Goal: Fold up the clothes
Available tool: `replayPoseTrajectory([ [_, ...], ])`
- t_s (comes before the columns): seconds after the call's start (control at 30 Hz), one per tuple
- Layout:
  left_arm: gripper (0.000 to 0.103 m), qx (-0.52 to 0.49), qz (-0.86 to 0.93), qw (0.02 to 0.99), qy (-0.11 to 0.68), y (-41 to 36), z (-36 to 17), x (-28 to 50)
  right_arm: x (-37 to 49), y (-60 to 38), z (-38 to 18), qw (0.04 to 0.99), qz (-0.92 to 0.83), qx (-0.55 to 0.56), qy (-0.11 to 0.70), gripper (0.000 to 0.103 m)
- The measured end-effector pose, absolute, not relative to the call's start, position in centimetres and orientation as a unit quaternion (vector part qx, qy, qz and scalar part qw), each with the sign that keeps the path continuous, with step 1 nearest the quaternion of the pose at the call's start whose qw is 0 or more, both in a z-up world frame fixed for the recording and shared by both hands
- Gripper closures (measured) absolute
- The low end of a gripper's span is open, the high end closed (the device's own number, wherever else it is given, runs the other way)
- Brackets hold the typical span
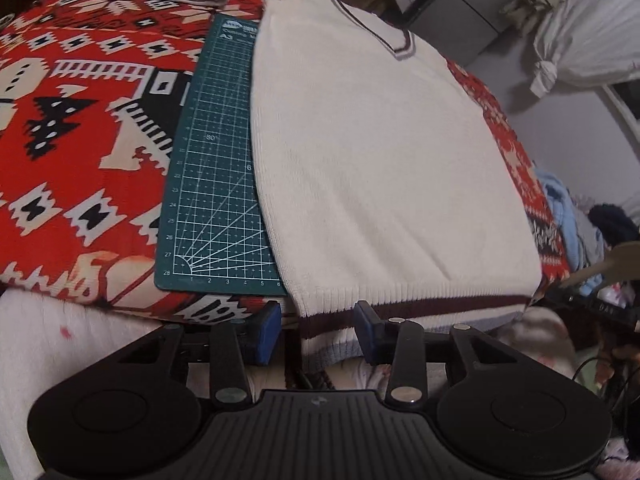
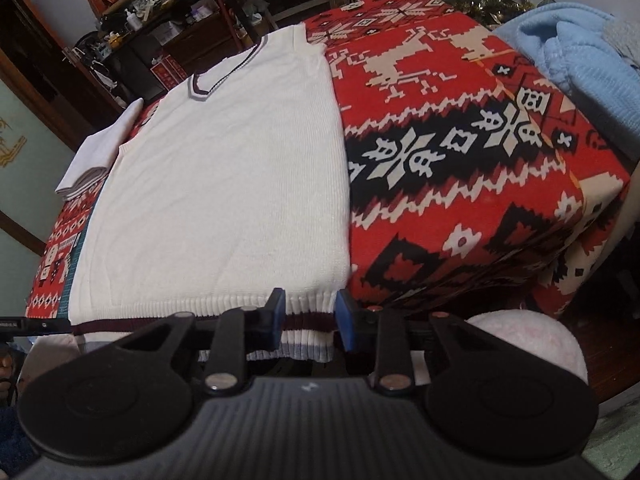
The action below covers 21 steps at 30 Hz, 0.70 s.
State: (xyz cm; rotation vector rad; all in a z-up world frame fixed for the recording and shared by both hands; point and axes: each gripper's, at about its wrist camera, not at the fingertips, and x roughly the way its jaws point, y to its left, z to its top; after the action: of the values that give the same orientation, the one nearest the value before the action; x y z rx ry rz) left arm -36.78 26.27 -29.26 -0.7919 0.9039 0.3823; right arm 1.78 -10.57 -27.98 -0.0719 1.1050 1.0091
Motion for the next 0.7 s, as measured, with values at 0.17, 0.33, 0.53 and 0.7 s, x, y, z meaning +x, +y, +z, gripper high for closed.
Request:
replayPoseTrajectory([
  [0.17,0.064,-0.432,0.146,0.791,0.408,27.4,-30.7,-36.6,2.5,-10.6,-29.1,0.720,0.462,-0.016,0.517,0.071],
  [0.33,0.064,-0.469,0.133,0.778,0.396,28.1,-31.9,-36.8,3.4,-10.4,-30.4,0.701,0.474,0.003,0.533,0.070],
  [0.53,0.074,-0.465,0.128,0.785,0.389,27.9,-31.8,-37.0,4.7,-10.5,-32.3,0.678,0.482,0.036,0.554,0.063],
  [0.7,0.074,-0.473,0.126,0.783,0.383,27.7,-32.1,-36.9,6.3,-10.6,-33.8,0.641,0.502,0.072,0.576,0.059],
])
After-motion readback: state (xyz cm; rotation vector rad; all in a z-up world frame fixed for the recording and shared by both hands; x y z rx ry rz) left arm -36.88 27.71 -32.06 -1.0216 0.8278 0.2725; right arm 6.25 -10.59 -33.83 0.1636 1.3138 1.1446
